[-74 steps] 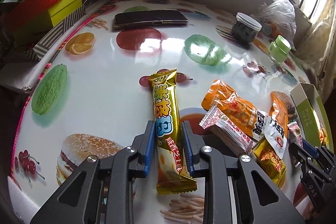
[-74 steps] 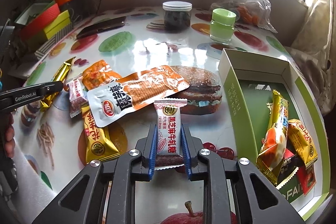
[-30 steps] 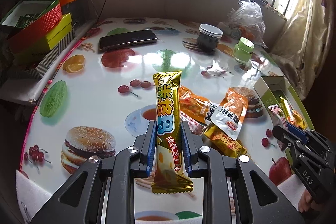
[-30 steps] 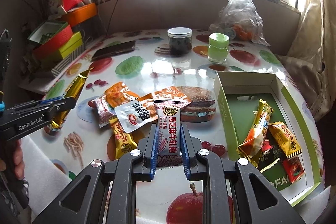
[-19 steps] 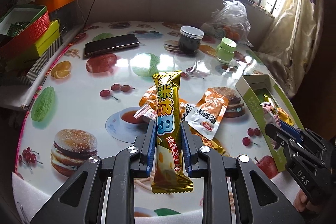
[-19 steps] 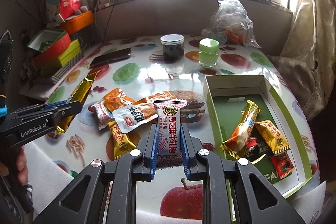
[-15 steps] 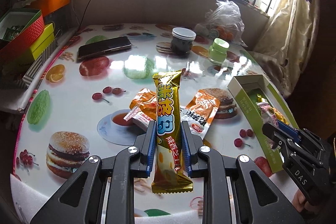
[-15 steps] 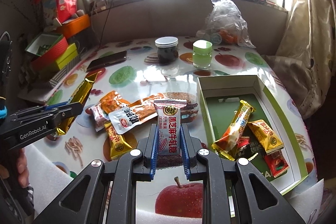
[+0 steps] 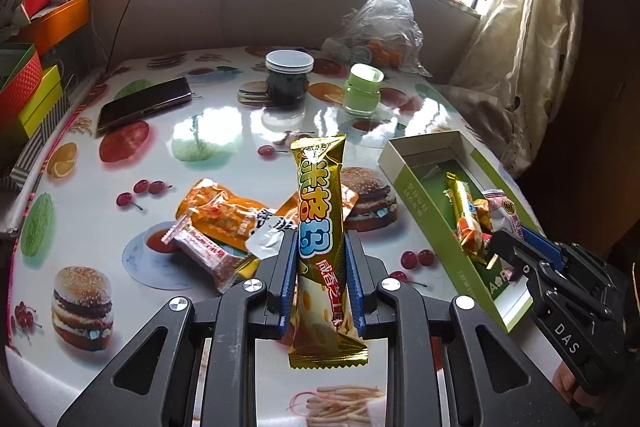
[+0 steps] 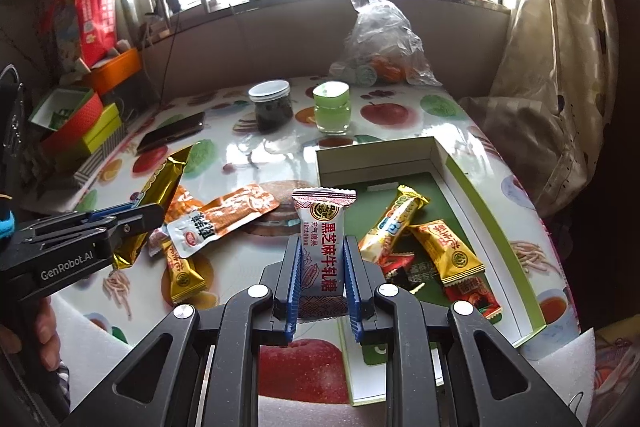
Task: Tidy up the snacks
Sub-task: 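Carry the gold bar and white-red packet over the green gift box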
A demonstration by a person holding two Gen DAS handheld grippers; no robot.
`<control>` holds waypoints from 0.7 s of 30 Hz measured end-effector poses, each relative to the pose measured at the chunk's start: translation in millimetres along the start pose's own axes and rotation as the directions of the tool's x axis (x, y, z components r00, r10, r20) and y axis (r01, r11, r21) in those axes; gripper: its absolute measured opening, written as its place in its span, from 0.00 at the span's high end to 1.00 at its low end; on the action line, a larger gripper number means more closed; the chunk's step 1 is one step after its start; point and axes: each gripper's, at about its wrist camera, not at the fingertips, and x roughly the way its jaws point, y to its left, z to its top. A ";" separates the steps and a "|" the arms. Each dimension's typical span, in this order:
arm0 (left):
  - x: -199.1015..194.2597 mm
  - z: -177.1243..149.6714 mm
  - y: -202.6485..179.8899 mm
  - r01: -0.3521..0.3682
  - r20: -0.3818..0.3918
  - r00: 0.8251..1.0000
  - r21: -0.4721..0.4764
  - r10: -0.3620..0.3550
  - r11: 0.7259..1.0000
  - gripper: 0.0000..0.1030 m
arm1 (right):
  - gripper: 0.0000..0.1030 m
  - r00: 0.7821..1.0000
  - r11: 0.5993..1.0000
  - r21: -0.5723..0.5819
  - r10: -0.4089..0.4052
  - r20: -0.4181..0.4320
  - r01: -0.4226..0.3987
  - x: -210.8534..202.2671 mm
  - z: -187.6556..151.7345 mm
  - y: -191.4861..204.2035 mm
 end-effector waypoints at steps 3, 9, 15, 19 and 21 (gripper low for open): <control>5.3 1.1 -12.9 0.026 -0.013 1.000 0.017 -0.025 1.000 0.77 | 0.82 1.000 1.000 0.018 -0.017 -0.001 0.017 -1.8 -1.9 -11.5; 17.3 5.2 -37.0 0.078 -0.042 0.996 0.036 -0.077 0.996 0.77 | 0.82 0.999 0.997 0.052 -0.050 0.001 0.050 -4.9 -2.5 -33.5; 31.0 9.8 -60.3 0.111 -0.067 0.992 0.056 -0.107 0.992 0.77 | 0.82 0.996 0.994 0.071 -0.088 -0.017 0.089 -2.5 -5.0 -53.4; 41.1 12.5 -73.7 0.135 -0.094 0.987 0.059 -0.129 0.989 0.77 | 0.82 0.993 0.990 0.084 -0.108 -0.036 0.111 1.4 -7.5 -66.0; 44.2 13.2 -80.3 0.146 -0.097 0.986 0.071 -0.139 0.987 0.77 | 0.82 0.992 0.989 0.091 -0.115 -0.044 0.119 3.2 -9.0 -71.2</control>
